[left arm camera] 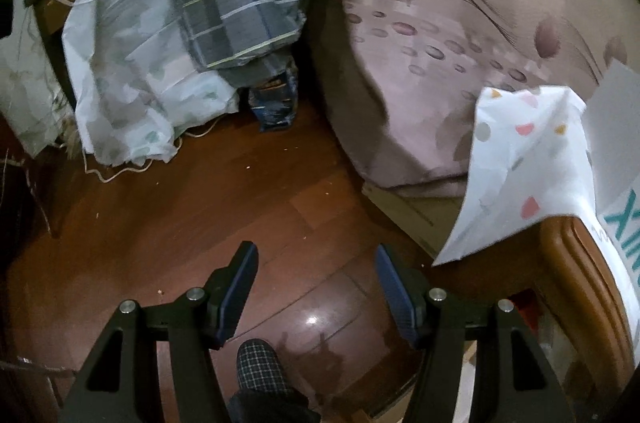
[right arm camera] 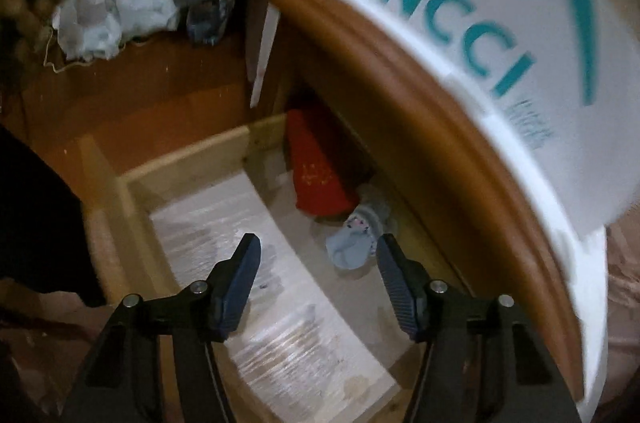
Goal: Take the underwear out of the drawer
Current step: 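Move the right gripper into the drawer toward the grey patterned sock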
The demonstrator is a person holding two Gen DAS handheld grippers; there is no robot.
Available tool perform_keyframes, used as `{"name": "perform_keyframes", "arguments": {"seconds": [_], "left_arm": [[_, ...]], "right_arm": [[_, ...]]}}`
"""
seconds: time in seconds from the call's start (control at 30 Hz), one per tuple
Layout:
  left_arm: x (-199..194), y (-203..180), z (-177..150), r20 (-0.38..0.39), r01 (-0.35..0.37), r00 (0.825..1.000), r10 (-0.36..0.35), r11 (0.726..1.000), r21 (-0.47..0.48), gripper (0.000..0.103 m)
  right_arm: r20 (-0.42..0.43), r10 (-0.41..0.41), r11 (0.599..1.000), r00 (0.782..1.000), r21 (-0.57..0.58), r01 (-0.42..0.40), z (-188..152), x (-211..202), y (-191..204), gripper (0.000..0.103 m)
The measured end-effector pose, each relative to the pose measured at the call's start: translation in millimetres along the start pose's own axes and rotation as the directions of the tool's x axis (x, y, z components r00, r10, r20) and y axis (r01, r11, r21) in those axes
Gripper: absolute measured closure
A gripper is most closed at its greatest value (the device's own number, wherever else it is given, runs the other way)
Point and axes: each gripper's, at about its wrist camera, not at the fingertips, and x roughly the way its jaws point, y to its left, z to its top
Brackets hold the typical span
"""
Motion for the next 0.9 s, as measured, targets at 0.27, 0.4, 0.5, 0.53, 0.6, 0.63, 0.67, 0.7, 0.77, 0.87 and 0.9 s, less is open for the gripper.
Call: {"name": "perform_keyframes", "arguments": {"seconds": [0.27,0.4,0.5,0.53,0.6,0.63,0.67,0.7,0.77,0.87,0.9], "left_arm": [[-1,4,2,-0.012,0.005,1.0,-0.005,1.0,-0.006,0.04],[0,-1,1,-0.024,0.019,1.0,-0.019,1.0,0.016,0.04],[0,-4,-1,-0.022,0.018,1.0,-0.017,0.999,0.029,0.04],[0,-5,-1,-0.023,0.021,1.0,-0.02,0.999,0.03,0.04],[1,-6,-1,-0.026,0.027,0.999,-0.026,0.999,0.036,0.04],[1,-7,-1,-0.026,0.027,0.999,-0.026,0.999,0.043,0.04],[2,-9,-1,-0.025,0.024,0.999,-0.023,0.998,0.052,0.04],[2,-9,-2,-0.024,0.023,0.999,-0.021,0.998,0.06,0.04],[2,-11,-2,-0.024,0.025,0.999,-0.023,0.997,0.067,0.04],[2,-13,-3,-0.023,0.024,0.999,-0.022,0.996,0.081,0.04],[2,-14,-4,-0.025,0.026,0.999,-0.024,0.996,0.084,0.04]], "right_arm": [[-0.015,-0.09,0.97,0.996,-0.228,0.084,-16,59,19,0.047],[-0.005,-0.139,0.943,0.99,-0.305,0.131,-24,83,26,0.047],[-0.003,-0.144,0.95,0.99,-0.282,0.137,-24,95,23,0.047],[-0.003,-0.144,0.953,0.99,-0.271,0.138,-23,97,21,0.047],[0.011,-0.153,0.954,0.988,-0.258,0.151,-22,102,18,0.051],[0.01,-0.152,0.955,0.988,-0.257,0.149,-22,105,17,0.051],[0.015,-0.167,0.954,0.986,-0.249,0.166,-22,109,17,0.05],[0.019,-0.176,0.954,0.984,-0.242,0.175,-23,111,16,0.05],[0.037,-0.194,0.954,0.98,-0.227,0.198,-25,116,14,0.05],[0.066,-0.246,0.944,0.967,-0.212,0.254,-28,123,11,0.05],[0.071,-0.258,0.94,0.964,-0.21,0.267,-28,129,8,0.049]]}}
